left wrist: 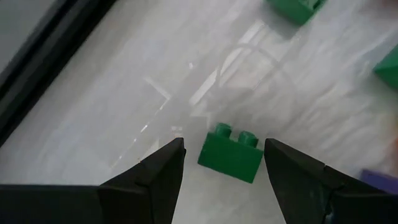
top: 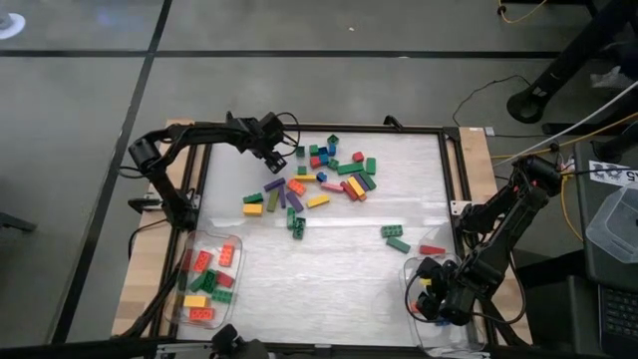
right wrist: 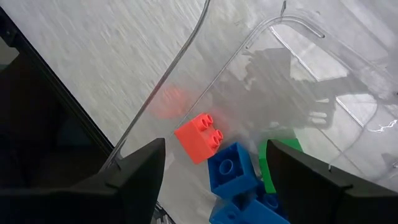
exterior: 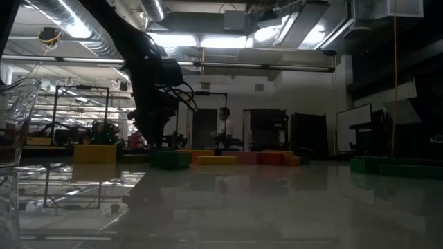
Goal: Sort blocks by size
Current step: Put the small green game piece into the right transparent bin
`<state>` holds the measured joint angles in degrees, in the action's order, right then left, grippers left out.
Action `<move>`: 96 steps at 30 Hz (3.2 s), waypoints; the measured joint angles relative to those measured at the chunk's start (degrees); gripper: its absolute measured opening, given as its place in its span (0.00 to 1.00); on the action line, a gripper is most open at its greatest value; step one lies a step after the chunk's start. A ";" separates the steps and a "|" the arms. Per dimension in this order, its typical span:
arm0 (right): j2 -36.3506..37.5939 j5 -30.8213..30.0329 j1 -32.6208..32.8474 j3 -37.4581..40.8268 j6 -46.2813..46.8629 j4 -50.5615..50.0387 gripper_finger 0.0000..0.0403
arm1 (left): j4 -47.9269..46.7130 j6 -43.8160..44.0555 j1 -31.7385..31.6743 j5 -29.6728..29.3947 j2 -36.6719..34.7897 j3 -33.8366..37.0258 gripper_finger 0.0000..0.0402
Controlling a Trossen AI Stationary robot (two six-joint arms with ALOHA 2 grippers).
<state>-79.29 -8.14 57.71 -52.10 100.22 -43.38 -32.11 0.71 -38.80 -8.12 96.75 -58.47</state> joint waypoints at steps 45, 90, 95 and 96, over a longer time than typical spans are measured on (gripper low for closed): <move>0.00 -16.52 0.02 0.02 -12.51 6.90 0.68 | 2.66 -0.58 0.96 3.93 4.50 -1.91 0.34; -1.47 -59.27 -22.88 0.00 -101.26 44.93 0.68 | 66.54 36.13 36.05 31.87 4.50 -6.32 0.35; -3.27 -59.29 -22.88 0.00 -110.05 53.37 0.68 | 67.42 36.83 37.59 31.87 4.50 -6.32 0.35; -3.58 -59.26 -22.88 0.00 -111.49 54.80 0.68 | 67.47 36.83 37.81 31.85 4.50 -6.32 0.35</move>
<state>-82.87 -67.40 34.83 -52.10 -11.26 11.42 35.35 37.54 -0.99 23.73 101.25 -64.79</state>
